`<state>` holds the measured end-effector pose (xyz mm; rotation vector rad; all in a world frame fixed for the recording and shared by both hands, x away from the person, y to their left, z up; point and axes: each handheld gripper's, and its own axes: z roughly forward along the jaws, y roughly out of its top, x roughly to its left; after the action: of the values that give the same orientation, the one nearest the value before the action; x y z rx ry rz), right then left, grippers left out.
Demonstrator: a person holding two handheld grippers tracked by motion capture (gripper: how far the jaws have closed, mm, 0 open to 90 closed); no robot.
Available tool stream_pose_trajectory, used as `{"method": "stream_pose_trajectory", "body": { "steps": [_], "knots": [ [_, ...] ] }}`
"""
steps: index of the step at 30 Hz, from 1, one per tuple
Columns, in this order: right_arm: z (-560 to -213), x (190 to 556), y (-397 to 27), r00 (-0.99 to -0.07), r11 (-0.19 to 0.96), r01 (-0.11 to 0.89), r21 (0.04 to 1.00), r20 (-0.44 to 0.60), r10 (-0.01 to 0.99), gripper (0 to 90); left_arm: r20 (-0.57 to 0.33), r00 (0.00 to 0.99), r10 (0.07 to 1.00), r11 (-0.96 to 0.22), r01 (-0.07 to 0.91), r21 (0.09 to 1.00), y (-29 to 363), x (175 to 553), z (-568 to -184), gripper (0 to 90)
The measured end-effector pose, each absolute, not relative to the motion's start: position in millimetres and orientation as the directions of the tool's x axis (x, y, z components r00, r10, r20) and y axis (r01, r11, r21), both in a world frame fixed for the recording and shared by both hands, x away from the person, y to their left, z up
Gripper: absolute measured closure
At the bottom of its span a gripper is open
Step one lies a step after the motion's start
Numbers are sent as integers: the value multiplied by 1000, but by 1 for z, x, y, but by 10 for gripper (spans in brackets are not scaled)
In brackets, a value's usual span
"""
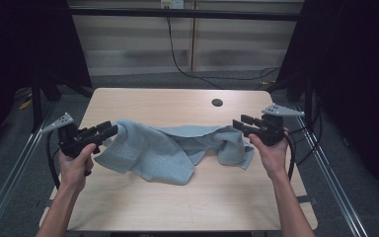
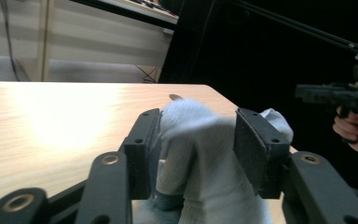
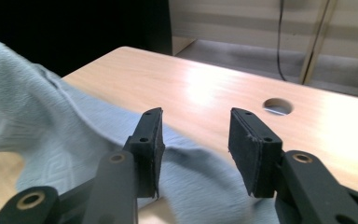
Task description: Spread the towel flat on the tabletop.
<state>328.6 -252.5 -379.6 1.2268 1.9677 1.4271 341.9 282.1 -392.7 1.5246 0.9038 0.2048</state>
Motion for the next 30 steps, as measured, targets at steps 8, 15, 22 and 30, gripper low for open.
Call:
{"method": "stream_pose_trajectory", "body": {
  "steps": [8,15,22,30],
  "knots": [
    [-423,318,-202,-640,179,479,859,202,742,547,-357,685,635,32,439,898,274,338,-406,490],
    [-465,315,-150,-728,287,527,800,251,637,581,-374,717,588,-122,536,835,258,342,-451,508],
    [-486,311,-109,-786,360,533,765,291,546,544,-360,709,606,-195,571,798,255,346,-478,432],
    [-501,312,-82,-817,435,511,741,261,514,419,-377,712,592,-162,563,810,255,348,-478,851]
  ]
}}
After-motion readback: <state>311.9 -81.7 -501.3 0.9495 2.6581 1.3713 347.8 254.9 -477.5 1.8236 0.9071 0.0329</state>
